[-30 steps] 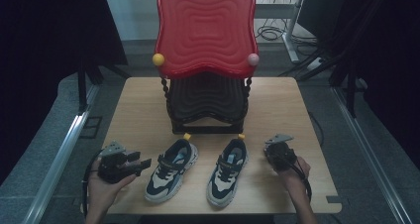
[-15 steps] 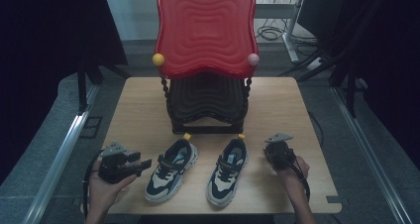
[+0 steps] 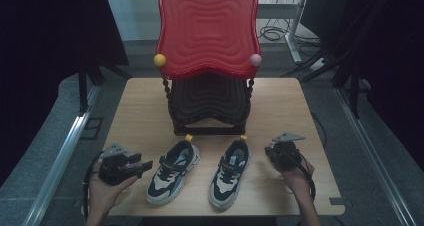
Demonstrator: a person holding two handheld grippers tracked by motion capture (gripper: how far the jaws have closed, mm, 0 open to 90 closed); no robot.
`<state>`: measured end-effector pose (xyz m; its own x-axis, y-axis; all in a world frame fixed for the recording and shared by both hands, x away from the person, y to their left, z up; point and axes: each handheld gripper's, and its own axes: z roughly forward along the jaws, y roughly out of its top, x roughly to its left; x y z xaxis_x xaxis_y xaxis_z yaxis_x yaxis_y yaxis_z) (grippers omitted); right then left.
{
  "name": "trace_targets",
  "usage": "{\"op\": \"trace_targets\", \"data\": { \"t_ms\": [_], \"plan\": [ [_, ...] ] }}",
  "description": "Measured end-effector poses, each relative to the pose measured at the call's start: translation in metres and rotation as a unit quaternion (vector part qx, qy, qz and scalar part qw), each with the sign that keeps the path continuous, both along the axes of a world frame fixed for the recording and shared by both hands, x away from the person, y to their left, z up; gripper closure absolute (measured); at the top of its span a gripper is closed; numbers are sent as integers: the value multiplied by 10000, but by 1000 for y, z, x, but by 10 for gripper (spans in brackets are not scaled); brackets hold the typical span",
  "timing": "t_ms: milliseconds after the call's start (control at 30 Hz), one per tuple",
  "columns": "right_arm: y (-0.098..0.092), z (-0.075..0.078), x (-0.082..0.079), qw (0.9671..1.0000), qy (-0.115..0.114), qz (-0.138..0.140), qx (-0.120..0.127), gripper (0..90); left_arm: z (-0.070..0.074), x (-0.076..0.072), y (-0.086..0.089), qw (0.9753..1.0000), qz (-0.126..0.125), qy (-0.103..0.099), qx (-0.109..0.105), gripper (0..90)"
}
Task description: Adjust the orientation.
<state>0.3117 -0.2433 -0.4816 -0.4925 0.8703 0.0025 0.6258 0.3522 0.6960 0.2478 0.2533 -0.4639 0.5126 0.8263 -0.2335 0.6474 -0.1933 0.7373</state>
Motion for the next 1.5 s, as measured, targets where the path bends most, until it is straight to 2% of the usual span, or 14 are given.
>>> {"op": "trace_targets", "data": {
  "t_ms": [233,367,733,1200,1500],
  "plan": [
    [-20,14,-7,9984,-239,5,521,873,0,0,3,10000,41,-5,-34,422],
    [-26,17,-10,9974,-286,-10,665,872,0,0,3,10000,31,5,-61,421],
    [-32,23,-19,9971,-298,53,692,863,2,-2,4,10000,49,-23,-54,420],
    [-39,21,-34,9966,-296,115,759,825,2,-3,8,9999,76,4,-104,417],
    [-46,20,-45,9962,-442,116,744,644,4,-6,15,9998,118,-40,-129,415]
  ]
}}
